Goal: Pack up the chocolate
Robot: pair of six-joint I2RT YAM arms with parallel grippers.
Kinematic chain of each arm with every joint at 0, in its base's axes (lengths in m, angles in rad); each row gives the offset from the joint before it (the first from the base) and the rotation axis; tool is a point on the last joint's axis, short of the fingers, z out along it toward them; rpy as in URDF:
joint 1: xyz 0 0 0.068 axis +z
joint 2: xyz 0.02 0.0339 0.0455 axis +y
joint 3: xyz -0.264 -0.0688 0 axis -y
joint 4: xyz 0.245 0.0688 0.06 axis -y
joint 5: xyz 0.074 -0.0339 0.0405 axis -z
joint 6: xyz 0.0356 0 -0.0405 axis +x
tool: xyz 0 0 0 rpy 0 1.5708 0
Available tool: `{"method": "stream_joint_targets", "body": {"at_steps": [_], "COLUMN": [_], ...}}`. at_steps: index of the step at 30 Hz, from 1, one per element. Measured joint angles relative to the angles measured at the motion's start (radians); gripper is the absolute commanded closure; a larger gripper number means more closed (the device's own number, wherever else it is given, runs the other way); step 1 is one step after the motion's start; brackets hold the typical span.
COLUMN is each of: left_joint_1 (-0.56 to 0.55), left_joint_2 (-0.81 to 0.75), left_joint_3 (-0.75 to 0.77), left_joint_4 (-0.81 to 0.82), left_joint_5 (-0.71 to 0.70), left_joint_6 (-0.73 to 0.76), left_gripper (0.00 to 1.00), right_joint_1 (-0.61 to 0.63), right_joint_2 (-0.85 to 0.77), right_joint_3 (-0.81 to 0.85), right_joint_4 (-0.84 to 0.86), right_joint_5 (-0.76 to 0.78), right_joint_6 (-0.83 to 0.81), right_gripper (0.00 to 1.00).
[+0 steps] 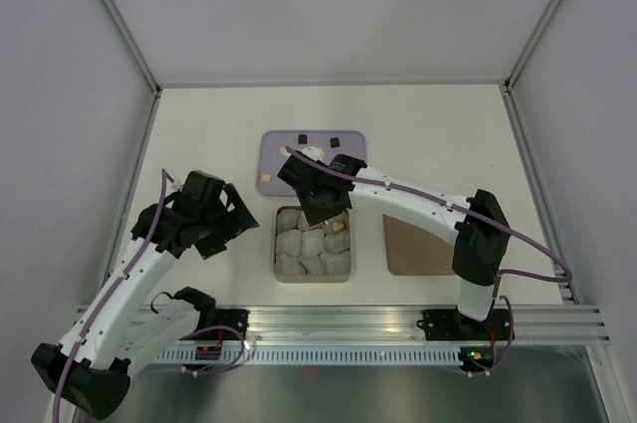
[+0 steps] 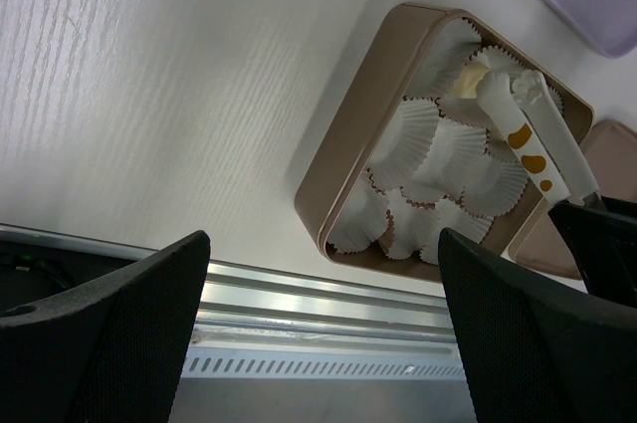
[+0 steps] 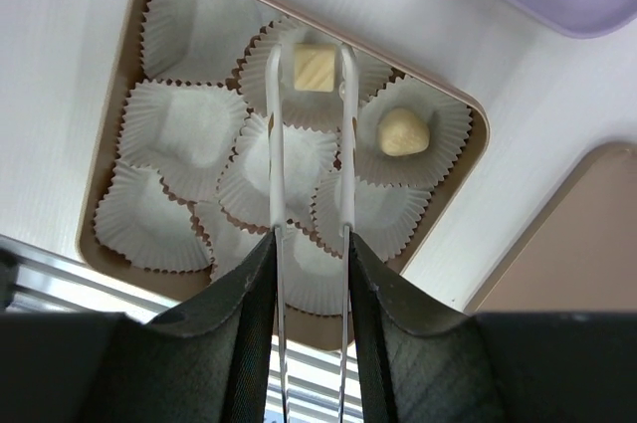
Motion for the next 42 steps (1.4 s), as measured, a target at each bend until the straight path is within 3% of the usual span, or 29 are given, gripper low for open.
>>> {"method": "stream_joint_targets", "body": {"at_steps": [11, 19, 27, 42], "left_joint_1": [0.0, 0.0, 0.0, 0.0], "left_joint_2": [0.022, 0.021, 0.015, -0.014], "left_joint_3": [0.033, 0.035, 0.035, 0.012], "left_joint_4": [0.001, 0.001, 0.001, 0.005], "left_joint_5": [0.0, 0.0, 0.0, -0.004], "left_joint_6": [0.0, 0.0, 0.0, 0.0], "left_gripper": [0.01, 0.0, 0.0, 0.0], "right_joint_1": [-0.013, -0.111, -0.212, -0.374], "right_joint_2": [-0.055, 0.115, 0.276, 0.335], "right_joint_3": [0.205, 0.417, 0.443, 0.47], "right_joint_4": [-0.032, 0.016, 0.032, 0.113], "right_joint_5": [-0.007, -0.009, 0.003, -0.019], "right_joint_6": [-0.001, -0.056, -0.127, -0.311], "right_gripper": [0.62, 0.61, 0.61, 0.57]}}
